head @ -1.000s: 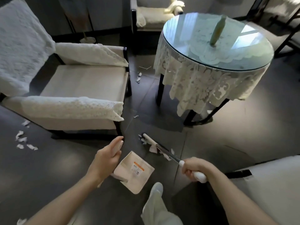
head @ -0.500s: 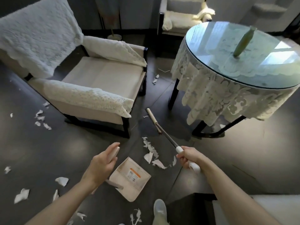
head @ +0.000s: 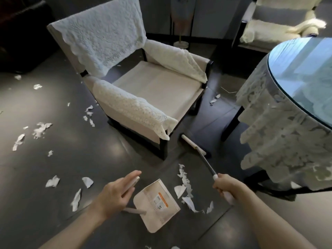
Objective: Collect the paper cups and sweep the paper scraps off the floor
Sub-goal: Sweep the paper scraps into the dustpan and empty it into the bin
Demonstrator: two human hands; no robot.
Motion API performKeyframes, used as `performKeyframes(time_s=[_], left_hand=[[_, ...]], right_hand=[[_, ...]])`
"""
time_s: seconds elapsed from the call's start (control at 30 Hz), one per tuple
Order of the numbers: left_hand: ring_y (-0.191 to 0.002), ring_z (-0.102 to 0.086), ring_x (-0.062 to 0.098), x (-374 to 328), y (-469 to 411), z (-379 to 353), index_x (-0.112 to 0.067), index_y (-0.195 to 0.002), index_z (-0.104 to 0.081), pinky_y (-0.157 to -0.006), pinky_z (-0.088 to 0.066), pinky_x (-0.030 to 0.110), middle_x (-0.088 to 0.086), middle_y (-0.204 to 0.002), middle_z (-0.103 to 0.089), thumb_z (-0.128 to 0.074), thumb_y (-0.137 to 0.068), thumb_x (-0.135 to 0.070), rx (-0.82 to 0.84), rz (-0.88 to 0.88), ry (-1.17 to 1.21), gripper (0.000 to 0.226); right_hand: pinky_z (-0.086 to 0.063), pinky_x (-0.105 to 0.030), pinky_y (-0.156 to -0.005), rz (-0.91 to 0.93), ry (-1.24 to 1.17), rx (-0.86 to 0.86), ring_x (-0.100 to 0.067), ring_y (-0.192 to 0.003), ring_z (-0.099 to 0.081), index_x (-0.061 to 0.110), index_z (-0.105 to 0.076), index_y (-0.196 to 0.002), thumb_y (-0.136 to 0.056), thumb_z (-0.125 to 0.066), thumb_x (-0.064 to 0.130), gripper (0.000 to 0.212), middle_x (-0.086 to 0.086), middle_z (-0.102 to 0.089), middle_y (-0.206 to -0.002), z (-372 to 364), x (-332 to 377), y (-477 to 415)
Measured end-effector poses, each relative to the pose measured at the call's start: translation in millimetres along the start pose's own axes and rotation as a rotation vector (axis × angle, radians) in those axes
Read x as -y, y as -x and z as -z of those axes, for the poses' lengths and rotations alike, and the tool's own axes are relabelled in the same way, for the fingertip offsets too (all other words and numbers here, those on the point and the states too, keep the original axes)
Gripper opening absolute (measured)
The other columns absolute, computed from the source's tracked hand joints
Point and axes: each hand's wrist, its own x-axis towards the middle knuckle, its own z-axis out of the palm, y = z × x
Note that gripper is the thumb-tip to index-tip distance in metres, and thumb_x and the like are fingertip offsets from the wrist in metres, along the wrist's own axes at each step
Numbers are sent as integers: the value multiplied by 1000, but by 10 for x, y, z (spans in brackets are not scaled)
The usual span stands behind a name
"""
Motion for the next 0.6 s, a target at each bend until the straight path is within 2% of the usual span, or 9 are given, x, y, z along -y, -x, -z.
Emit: performKeyframes(time_s=[0.07, 0.13, 0.17, 0.23, 0.27, 0.3, 0.4, 0.5, 0.6], left_hand=[[-93, -67, 14, -8, 10, -3, -47, -124, -38, -82, -48, 28, -3, -103, -71, -62, -86, -13, -3, -12, -6, 56], [-92, -68, 18, -4, 22, -13, -47, -123, -37, -82, -51, 33, 2, -101, -71, -65, -86, -7, 7, -8, -14, 61], [-89, -68, 20, -7, 32, -15, -46, -123, -38, -81, -52, 36, 4, -98, -71, -65, -86, -6, 16, -6, -14, 60], [-84, -67, 25, -30, 52, -20, -42, -127, -43, -77, -52, 38, 8, -92, -70, -63, -87, -8, 44, 7, -20, 56], [-84, -67, 26, -38, 70, -27, -37, -131, -46, -77, -52, 39, 9, -92, -69, -62, -88, -10, 58, 12, -27, 53], [-86, -67, 27, -42, 87, -40, -31, -134, -47, -78, -51, 39, 10, -94, -69, -61, -89, -11, 70, 14, -29, 52], [-92, -65, 29, -65, 196, -86, -28, -138, -43, -81, -49, 36, 11, -100, -68, -58, -91, -15, 96, 12, -9, 52], [-95, -63, 32, -79, 399, -75, -30, -140, -41, -79, -45, 34, 13, -105, -66, -56, -92, -16, 98, -30, -7, 52], [-90, -64, 33, -34, 745, 38, -28, -139, -42, -76, -46, 36, 14, -101, -66, -57, -91, -15, 48, -72, -6, 52]], right_hand=[[-55, -29, -75, 17, 198, -9, -19, -81, -55, 3, -40, -136, -92, -48, 8, 45, -7, -56, -96, -41, 20, 60], [-53, -23, -67, 24, 321, 33, -18, -81, -53, 2, -35, -141, -90, -46, 2, 53, -9, -59, -108, -151, -44, 206], [-51, -24, -70, 19, 390, 42, -20, -88, -53, 3, -31, -144, -89, -46, 1, 57, -12, -56, -123, -219, -98, 328], [-46, -29, -87, 16, 533, 36, -24, -112, -53, 4, -31, -144, -90, -44, 5, 56, -13, -45, -141, -364, -270, 567], [-44, -30, -90, 13, 561, 43, -26, -112, -54, 5, -32, -143, -90, -44, 8, 54, -12, -46, -139, -448, -374, 693], [-45, -32, -88, 1, 552, 57, -24, -101, -56, 7, -32, -143, -89, -44, 9, 56, -9, -51, -131, -547, -480, 823], [-46, -29, -67, -51, 411, 114, -14, -69, -49, 13, -25, -147, -85, -49, 9, 67, -4, -55, -101, -908, -750, 1316], [-44, -30, -65, -71, 119, 138, -13, -63, -47, 19, -40, -139, -80, -52, 4, 62, -2, -51, -78, -1218, -973, 1811], [-38, -22, -46, -113, -265, 157, -9, -49, -43, 25, -45, -128, -83, -48, -2, 52, -3, -47, -61, -1340, -1144, 2244]])
